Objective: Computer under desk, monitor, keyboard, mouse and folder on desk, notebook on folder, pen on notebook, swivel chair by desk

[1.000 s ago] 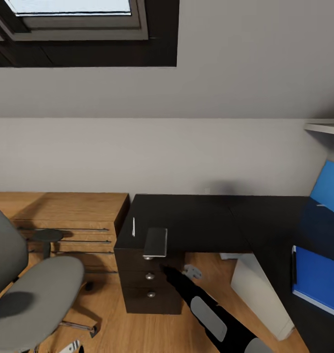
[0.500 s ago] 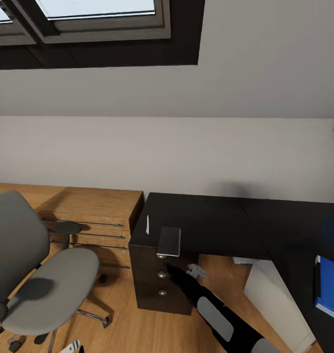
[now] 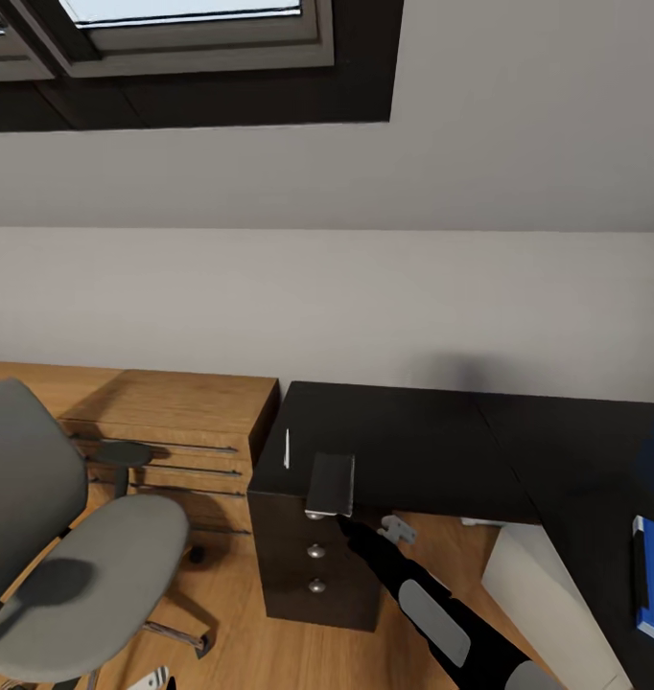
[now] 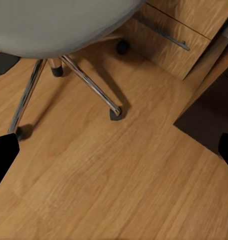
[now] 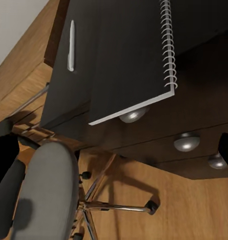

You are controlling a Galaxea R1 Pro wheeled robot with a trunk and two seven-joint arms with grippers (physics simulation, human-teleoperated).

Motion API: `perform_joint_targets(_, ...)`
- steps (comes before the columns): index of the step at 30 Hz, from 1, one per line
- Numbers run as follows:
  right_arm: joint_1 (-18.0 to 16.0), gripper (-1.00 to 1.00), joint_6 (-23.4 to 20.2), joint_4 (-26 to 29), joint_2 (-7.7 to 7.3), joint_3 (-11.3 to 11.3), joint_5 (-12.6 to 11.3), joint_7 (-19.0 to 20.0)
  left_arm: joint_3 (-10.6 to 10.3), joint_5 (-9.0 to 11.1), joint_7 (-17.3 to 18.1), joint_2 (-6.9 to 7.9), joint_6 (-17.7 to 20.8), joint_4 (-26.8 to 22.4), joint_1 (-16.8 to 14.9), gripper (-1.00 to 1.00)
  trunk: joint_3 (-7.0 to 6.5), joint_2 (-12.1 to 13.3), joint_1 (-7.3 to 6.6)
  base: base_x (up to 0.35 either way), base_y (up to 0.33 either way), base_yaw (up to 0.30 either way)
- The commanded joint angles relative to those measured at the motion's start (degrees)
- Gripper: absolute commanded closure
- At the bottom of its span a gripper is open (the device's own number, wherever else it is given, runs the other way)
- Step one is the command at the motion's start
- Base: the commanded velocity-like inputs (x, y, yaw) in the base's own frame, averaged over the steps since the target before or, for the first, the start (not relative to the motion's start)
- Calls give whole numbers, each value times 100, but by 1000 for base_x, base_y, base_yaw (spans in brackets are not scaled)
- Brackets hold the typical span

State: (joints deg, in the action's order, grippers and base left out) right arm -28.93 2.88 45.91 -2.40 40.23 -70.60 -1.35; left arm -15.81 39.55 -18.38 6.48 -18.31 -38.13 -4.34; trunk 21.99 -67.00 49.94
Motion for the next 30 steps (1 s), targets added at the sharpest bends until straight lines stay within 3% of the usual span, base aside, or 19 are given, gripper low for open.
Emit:
perform_joint_targets(1, -8, -100, 49, 4, -9, 32, -59, -14, -46, 46, -48, 11, -33, -10, -5, -100, 6, -4, 1, 38, -4, 0)
perform_joint_targets(9, -8, -100, 651, -68, -69, 27, -88, -28, -29, 65, -64, 19, -25, -197, -5, -100, 6, -4, 1, 15, -2, 0)
perform_joint_targets(11, -8, -100, 1000, -100, -94, 28, -186, -31, -60, 90, -68, -2, 20, -300, -5, -100, 42, -84, 45, 2, 0, 0)
perform_joint_targets(16, -8, -100, 1156, -113, -108, 28, -258, -32, -65, 101, -72, -32, 259, -626, -5, -100, 132, -285, 155, 0, 0, 0)
perform_joint_targets(18, -8, -100, 1176, -115, -117, 27, -268, -30, -17, 108, -75, -15, 793, -993, -5, -100, 168, -365, 198, 0, 0, 0)
perform_joint_targets(19, -8, -100, 1189, -116, -127, 28, -274, -26, 191, 106, -82, 3, 1809, -1620, -5, -100, 186, -405, 220, 0, 0, 0)
perform_joint_targets(25, -8, -100, 1195, -117, -127, 29, -276, -24, 898, 105, -76, 5, 3170, -2517, -5, -100, 294, -646, 352, 0, 0, 0)
perform_joint_targets(26, -8, -100, 1196, -117, -123, 32, -276, -24, 1124, 108, -72, 1, 3512, -2792, -5, -100, 312, -686, 374, 0, 0, 0)
perform_joint_targets(30, -8, -100, 1197, -117, -117, 33, -278, -24, 1407, 114, -62, -4, 4019, -3258, -5, -100, 383, -846, 462, 0, 0, 0)
